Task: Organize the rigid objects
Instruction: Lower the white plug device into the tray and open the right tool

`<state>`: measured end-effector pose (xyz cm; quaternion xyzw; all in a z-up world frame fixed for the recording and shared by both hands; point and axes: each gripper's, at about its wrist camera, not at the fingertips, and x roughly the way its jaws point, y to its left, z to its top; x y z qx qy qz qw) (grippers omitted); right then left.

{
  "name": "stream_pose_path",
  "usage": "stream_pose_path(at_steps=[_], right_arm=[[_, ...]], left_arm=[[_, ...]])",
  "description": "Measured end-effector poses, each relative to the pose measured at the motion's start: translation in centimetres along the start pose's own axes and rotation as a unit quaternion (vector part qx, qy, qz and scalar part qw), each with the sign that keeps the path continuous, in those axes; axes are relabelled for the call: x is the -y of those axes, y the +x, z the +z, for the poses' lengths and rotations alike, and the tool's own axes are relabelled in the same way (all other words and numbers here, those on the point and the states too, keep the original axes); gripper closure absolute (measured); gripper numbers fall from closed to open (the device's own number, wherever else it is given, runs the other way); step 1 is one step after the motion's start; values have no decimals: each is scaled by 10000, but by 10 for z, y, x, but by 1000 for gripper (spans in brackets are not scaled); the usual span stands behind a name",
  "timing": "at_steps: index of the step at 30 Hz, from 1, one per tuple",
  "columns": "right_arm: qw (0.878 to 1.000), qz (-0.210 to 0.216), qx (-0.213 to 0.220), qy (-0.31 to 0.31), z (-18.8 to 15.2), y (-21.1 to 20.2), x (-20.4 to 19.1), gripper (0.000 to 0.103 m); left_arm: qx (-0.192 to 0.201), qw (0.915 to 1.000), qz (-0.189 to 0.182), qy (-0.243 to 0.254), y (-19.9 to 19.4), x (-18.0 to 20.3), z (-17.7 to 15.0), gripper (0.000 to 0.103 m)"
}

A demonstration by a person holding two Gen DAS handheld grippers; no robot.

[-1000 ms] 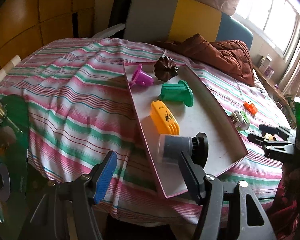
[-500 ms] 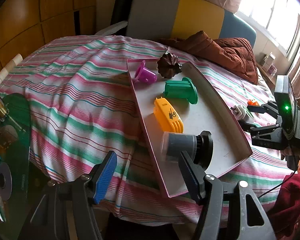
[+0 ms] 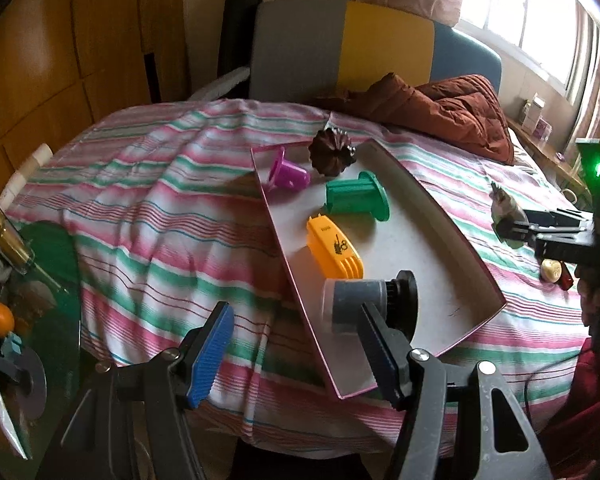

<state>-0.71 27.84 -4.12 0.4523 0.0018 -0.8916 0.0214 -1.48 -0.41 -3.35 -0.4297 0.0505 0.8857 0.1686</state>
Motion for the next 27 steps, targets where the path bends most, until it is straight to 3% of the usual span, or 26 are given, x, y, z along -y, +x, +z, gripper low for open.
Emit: stream_pose_path(at_steps=[6,15,24,27], right_arm=[[9986,442,193,-236,17,-16,-49,40],[9966,618,-205,-506,34,19,-114,40],[9947,44,-765,-685,41,73,-146,40],[9943,-149,-764,-728,40,82,-155,38]], left_arm=[[46,10000,-12,-8,-3,-1,-1,38],[123,9999,34,-71,-8,-9,-3,38],[68,9998,28,-171,-4,-16,-4,38],[37,9998,24,-201,-2,-17,-5,38]])
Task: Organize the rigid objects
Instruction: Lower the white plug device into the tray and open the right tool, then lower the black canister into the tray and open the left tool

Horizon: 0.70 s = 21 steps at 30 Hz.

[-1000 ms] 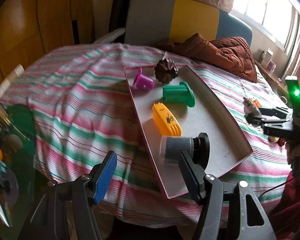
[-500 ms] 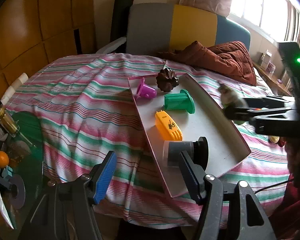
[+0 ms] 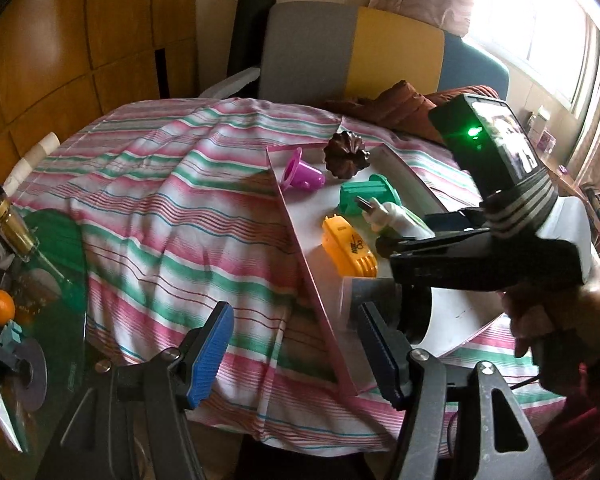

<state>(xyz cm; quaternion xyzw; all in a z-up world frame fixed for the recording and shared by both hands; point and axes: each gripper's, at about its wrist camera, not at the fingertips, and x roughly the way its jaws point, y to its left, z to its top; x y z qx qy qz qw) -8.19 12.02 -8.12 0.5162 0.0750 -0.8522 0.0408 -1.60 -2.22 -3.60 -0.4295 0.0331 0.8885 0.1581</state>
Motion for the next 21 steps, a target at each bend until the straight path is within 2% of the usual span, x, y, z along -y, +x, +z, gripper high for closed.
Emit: stream_pose_path(at_steps=[9,17,21], right_arm=[[9982,574,182,-76,-5,-8,-18,39],[9965,676,497,65,-10,-28,-9,34],[9953,626,730,99,-13,-43,0,34]], left_arm=[[-85,9999,3,-62,3,-4,-2,38],[-127,9997,-164,-141,3,-5,-2,38],[-75,9998,-121,-167,0,-5,0,38]])
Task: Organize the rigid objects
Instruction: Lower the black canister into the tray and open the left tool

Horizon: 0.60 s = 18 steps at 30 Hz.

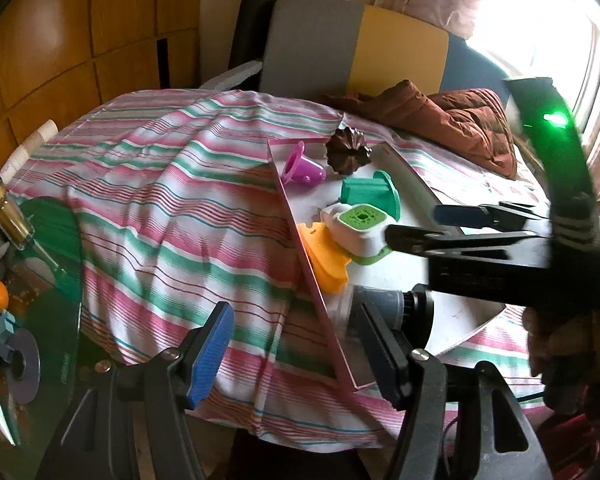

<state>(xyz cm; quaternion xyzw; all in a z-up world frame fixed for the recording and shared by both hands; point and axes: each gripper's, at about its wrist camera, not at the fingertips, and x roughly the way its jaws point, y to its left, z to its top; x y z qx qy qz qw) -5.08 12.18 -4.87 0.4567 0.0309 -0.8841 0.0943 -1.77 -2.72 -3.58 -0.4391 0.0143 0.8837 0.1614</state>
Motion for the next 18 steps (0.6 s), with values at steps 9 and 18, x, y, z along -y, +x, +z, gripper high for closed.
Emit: stream_pose_path(at_steps=[9,18], right_arm=[[9979,-412,492,-13,-13,-45,26,29],[9942,-729,728,316,-31,-78,69,29]], left_arm=[[202,9994,221,200,-8,10,12,38],[317,9980,205,500,-14,30,17,38]])
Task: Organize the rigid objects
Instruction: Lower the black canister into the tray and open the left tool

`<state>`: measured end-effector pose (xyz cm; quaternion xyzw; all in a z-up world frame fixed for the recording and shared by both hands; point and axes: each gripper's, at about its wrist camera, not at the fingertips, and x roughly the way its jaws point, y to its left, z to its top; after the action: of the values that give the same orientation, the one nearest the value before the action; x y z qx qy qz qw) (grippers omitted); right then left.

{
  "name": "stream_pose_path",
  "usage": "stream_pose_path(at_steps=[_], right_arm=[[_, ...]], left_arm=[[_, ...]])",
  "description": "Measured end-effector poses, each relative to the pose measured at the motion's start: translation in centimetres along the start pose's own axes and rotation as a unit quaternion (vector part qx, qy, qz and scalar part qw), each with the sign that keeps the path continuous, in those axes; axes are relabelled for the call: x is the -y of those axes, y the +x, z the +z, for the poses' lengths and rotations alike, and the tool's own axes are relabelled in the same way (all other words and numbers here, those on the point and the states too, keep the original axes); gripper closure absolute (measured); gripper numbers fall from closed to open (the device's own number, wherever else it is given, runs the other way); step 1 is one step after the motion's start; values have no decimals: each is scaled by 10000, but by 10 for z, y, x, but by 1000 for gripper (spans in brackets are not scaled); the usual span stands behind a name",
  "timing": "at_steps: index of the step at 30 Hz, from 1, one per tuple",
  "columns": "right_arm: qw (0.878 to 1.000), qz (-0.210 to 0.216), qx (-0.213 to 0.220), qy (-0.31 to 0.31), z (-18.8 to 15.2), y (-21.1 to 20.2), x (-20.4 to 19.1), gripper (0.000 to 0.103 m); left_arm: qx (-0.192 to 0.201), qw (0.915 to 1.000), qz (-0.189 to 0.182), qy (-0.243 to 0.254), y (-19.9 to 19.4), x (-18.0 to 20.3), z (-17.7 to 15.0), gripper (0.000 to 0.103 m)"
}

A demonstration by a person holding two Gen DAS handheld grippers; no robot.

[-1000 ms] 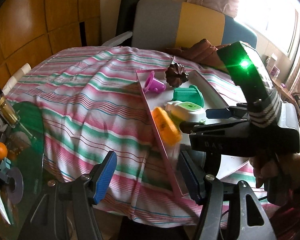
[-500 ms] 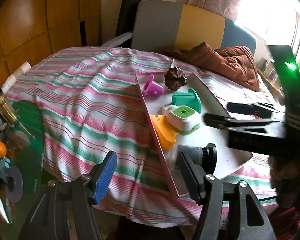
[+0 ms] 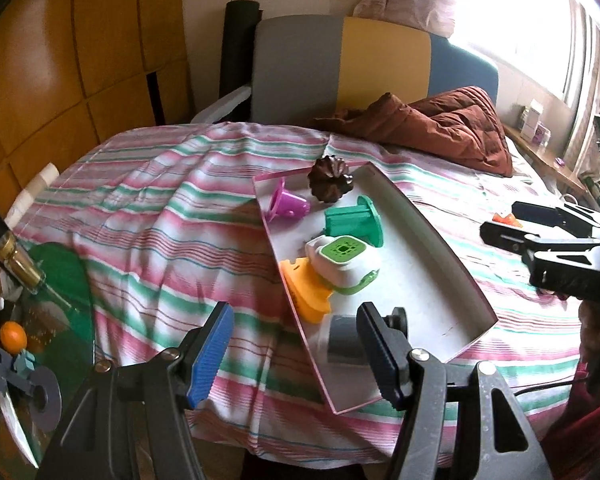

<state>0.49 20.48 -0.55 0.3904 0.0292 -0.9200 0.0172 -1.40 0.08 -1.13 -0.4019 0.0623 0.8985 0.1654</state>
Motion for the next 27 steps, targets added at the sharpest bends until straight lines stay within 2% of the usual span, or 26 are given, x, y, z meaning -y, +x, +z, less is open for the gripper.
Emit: stream_pose_path(at_steps=[10,16,23,27], right_arm=[[9973,-588,95,427,-14,-23,63,28],[9897,-1123,151,877,-26,-40,117,26],[9687,-1851,289,1626,-51,-59,187,23],[9483,-2207,325,2257,-77,-65,229,23]], left_arm=[[27,9994,-166,292,0,22,5,38],[36,9983,-372,442,-1,39,10,38],[45,9959,-611,665,0,62,17,38],[57,9943,-562,900,1,79,22,38]])
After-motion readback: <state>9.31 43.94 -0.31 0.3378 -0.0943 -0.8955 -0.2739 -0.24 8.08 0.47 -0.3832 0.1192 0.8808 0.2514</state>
